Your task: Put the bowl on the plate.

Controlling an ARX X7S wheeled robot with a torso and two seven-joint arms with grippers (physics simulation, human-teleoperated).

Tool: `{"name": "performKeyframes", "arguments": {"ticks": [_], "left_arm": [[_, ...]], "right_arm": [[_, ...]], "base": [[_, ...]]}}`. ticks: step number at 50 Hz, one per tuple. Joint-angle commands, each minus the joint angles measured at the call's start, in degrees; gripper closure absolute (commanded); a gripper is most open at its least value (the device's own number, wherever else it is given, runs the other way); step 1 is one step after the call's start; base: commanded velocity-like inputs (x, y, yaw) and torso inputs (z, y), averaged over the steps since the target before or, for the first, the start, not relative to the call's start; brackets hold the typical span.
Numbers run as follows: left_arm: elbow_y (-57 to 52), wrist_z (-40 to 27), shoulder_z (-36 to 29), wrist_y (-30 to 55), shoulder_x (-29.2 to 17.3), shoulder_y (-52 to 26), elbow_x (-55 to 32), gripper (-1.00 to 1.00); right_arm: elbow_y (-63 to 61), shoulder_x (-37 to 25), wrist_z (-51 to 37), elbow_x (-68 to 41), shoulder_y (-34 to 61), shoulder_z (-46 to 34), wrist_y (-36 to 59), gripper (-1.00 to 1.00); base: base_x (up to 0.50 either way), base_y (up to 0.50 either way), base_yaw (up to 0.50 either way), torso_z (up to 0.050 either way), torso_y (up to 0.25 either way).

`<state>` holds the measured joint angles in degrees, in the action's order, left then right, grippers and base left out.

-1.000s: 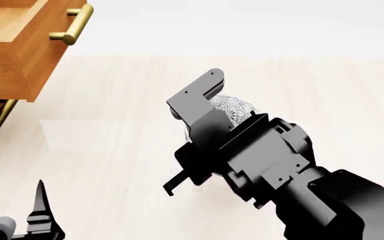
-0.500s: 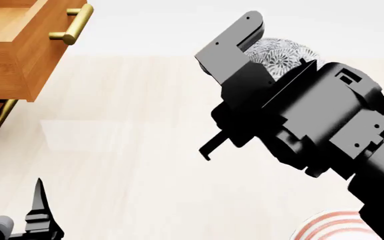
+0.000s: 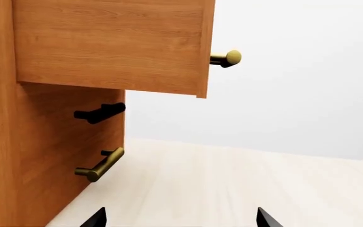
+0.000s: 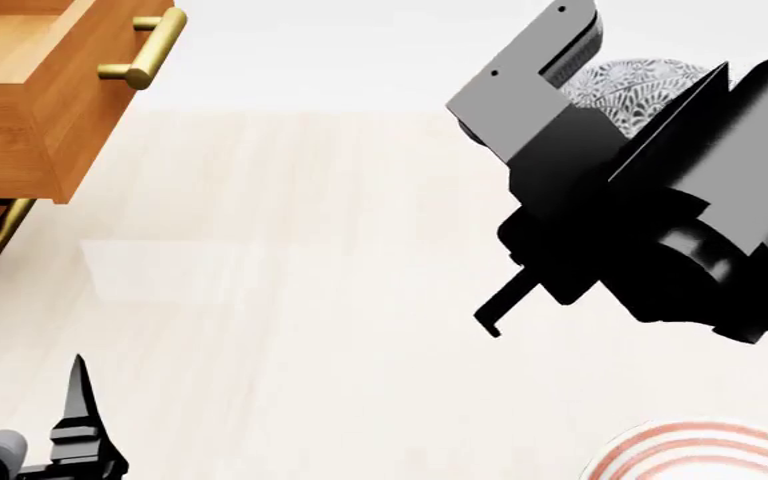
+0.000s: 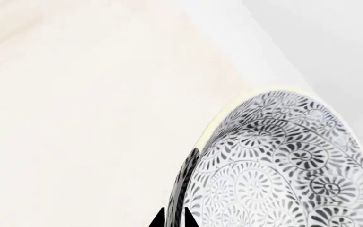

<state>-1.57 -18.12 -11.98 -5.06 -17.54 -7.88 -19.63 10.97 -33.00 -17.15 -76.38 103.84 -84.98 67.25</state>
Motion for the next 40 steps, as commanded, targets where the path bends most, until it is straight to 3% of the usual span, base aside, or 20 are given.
{"name": "performKeyframes", "arguments": {"ticks": [1, 27, 40], "left_arm": [[0.50, -0.02, -0.22, -0.23, 0.02, -0.21, -0.06, -1.00], [0.52, -0.09, -0.88, 0.01, -0.17, -0.74, -0.35, -1.00], [1.13, -0.04, -0.98, -0.56, -0.22, -0.69, -0.45, -1.00]], "right_arm": [[-5.24, -3.90, -3.99, -3.23, 2.58, 0.83, 6.11, 1.00], [-20.38, -17.63, -28.44, -25.40, 0.28, 4.33, 9.67, 1.00], [-25.97, -22.16, -34.17, -30.44, -1.66, 3.79, 7.23, 1.00]], "base": [[0.00, 0.00, 0.00, 0.000, 0.000], [0.00, 0.00, 0.00, 0.000, 0.001], [0.00, 0.00, 0.00, 0.000, 0.000]]}}
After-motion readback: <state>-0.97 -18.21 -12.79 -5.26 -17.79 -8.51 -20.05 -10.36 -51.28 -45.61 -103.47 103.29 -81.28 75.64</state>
